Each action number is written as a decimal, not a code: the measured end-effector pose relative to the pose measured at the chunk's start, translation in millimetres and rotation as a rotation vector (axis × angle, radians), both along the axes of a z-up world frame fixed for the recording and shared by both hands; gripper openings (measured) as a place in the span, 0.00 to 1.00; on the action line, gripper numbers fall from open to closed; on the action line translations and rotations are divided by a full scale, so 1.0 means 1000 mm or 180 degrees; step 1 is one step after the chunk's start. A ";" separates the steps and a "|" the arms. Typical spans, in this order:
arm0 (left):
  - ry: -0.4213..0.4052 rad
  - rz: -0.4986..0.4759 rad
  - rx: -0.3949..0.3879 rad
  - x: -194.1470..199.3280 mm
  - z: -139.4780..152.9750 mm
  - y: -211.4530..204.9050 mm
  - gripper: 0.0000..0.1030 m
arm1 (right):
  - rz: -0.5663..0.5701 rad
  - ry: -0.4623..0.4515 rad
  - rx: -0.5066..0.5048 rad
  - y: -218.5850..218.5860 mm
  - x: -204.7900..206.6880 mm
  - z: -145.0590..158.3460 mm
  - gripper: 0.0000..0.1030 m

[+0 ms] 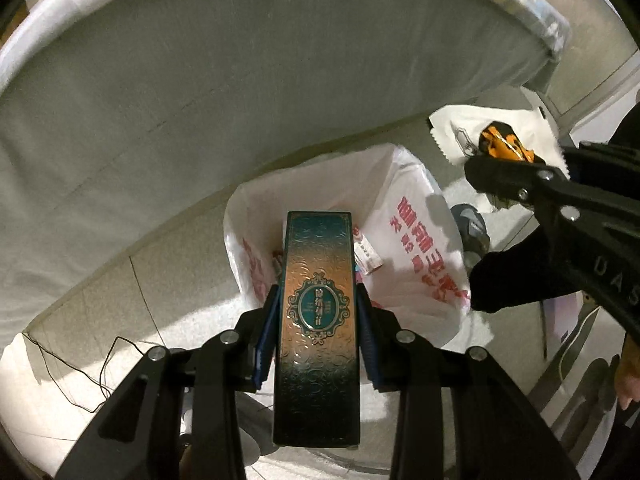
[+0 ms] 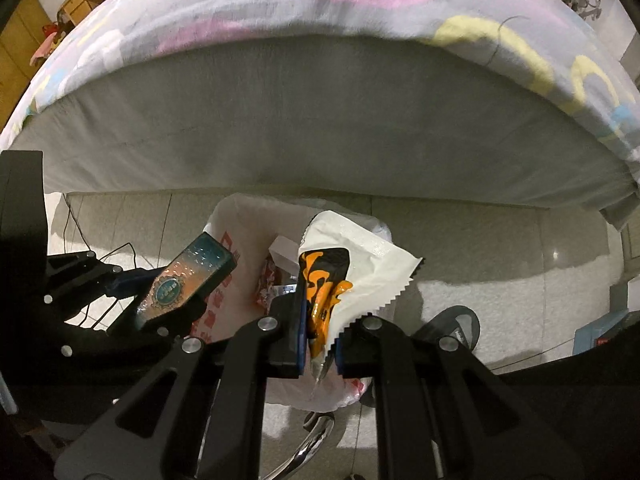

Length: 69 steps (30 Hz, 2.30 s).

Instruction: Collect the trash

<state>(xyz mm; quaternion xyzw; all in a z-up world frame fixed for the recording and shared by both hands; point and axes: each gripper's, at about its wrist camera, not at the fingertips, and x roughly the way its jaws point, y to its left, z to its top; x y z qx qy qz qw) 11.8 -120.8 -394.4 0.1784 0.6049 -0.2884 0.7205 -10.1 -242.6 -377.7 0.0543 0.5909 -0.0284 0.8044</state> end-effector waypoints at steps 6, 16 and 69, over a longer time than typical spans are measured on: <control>0.0060 0.0001 0.0018 -0.003 -0.002 -0.001 0.36 | 0.0009 0.0083 0.0031 -0.006 0.002 -0.011 0.10; 0.0040 0.0045 0.0170 -0.003 -0.011 0.002 0.86 | -0.0068 0.0218 0.0178 -0.011 0.007 -0.026 0.59; -0.2161 0.1136 -0.0173 0.026 0.226 0.094 0.92 | -0.0011 -0.1460 -0.0070 0.027 -0.024 0.236 0.93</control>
